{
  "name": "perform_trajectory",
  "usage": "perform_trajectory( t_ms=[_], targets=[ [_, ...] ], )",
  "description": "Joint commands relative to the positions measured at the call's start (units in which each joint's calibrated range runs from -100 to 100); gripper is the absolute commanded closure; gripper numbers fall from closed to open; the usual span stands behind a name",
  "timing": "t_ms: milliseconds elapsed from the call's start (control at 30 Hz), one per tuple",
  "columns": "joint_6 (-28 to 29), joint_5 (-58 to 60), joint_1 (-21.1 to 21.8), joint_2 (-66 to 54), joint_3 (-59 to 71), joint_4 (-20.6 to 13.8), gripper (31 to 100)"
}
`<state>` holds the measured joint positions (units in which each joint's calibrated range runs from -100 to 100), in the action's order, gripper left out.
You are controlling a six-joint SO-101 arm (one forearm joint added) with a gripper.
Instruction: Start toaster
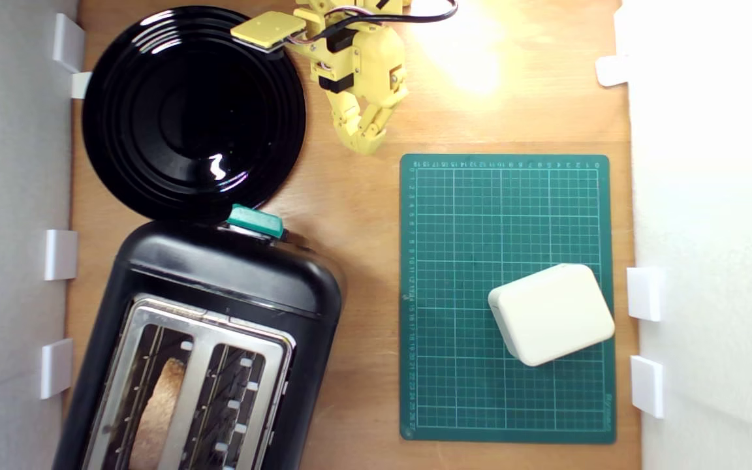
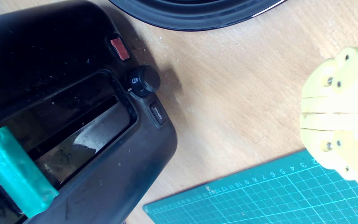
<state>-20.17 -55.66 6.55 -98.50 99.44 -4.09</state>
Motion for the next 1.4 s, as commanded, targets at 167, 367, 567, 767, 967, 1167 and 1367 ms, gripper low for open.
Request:
perform_trajectory(
  t_ms=[167,367,567,767,967,1167,1367],
  targets=[
    [0.0,-0.8,0.1,-0.3,0.4,-0.5,98.9],
    [0.0,-0.8,0.1,-0.3,0.4,-0.5,98.9],
    [0.0,-0.8,0.1,-0.3,0.4,-0.5,98.9],
    [0.0,-0.8,0.1,-0.3,0.4,-0.5,98.9],
    [0.0,-0.8,0.1,-0.3,0.4,-0.5,98.9],
    [0.0,-0.8,0.2,-0.3,0.4,-0.5,98.9],
    [0.0,-0.9,0.4,-0.7,0.4,0.3,98.9]
  ],
)
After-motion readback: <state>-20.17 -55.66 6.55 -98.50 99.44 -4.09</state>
